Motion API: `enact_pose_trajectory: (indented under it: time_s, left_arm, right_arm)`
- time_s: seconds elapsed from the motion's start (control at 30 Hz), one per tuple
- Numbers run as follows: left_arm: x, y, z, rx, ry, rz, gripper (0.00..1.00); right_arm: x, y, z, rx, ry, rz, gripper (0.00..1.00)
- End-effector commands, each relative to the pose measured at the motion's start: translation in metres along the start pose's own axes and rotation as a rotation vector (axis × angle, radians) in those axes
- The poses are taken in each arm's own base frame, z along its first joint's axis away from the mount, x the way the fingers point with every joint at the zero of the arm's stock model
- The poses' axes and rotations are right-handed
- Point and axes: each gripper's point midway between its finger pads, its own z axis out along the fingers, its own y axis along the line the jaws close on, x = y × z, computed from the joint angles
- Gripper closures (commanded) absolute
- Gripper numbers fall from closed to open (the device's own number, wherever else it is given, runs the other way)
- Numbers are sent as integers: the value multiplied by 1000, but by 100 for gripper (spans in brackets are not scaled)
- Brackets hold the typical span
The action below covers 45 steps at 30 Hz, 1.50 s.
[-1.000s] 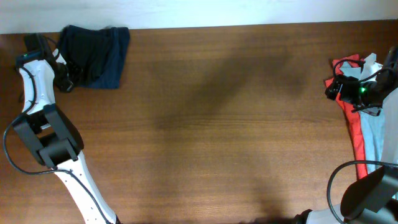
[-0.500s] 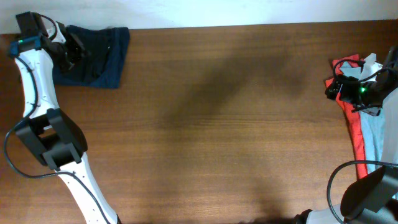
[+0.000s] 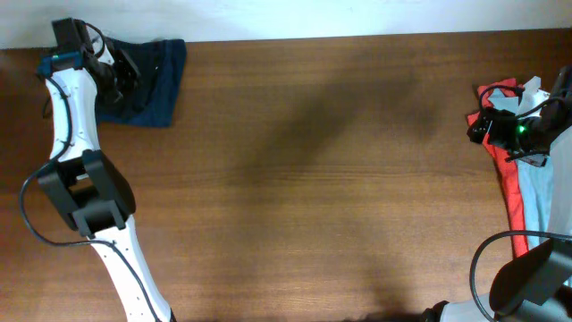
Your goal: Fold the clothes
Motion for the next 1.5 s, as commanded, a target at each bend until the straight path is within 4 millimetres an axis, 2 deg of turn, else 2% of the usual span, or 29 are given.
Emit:
enact_pose_trajectory:
  time_s: [0.0,0.17,0.23,0.3,0.5,0.57,0.67,0.77,0.83,0.93,1.07,1.1,1.17,1.27,1.33,1.4,1.47]
  left_arm:
    - [11,21,25,-31,49,-13,100]
    - [15,19,33,4,71,-18,100]
    - [27,-1,40,130,127,-11,100]
    - [31,-6,46,186,151,-4,100]
    - [44,12,80,189,195,-20,100]
    - [50,1,89,300,216,26,100]
    - [57,-6,95,377,243,26,100]
    - [56,-13,90,415,247,27,100]
    - [52,-25,80,491,249,30,100]
    - [37,-54,49,634,231,56,100]
    - [15,-77,14,667,190,63,100]
    - [5,-88,-5,674,156,93,100]
    - [-5,-100,-30,652,106,127,100]
    - [-16,-110,-68,575,23,162,100]
    - [-18,-115,-94,528,-27,178,99]
    - [-14,-127,-129,528,-50,192,94]
    - [-11,-134,-147,532,-60,201,88]
  right_arm:
    - [-1,-3,-4,17,-10,-2,1]
    - [-1,-3,-4,17,-10,-2,1]
    - [-1,-3,-4,17,-10,-2,1]
    - [-1,-3,-4,17,-10,-2,1]
    - [-1,-3,-4,17,-9,-2,1]
    - [-1,-3,-4,17,-9,-2,1]
    - [-1,-3,-4,17,-10,-2,1]
    - [-1,-3,-4,17,-10,-2,1]
    - [-1,-3,-4,17,-10,-2,1]
    - [-1,-3,-4,17,-9,-2,1]
    - [-1,-3,-4,17,-9,-2,1]
    - [-1,-3,-4,17,-10,-2,1]
    - [-1,-3,-4,17,-10,-2,1]
    - [-1,-3,-4,17,-10,-2,1]
    - [-1,-3,-4,17,-9,-2,1]
    - [-1,-3,-4,17,-10,-2,1]
    - [-1,-3,-4,17,-10,-2,1]
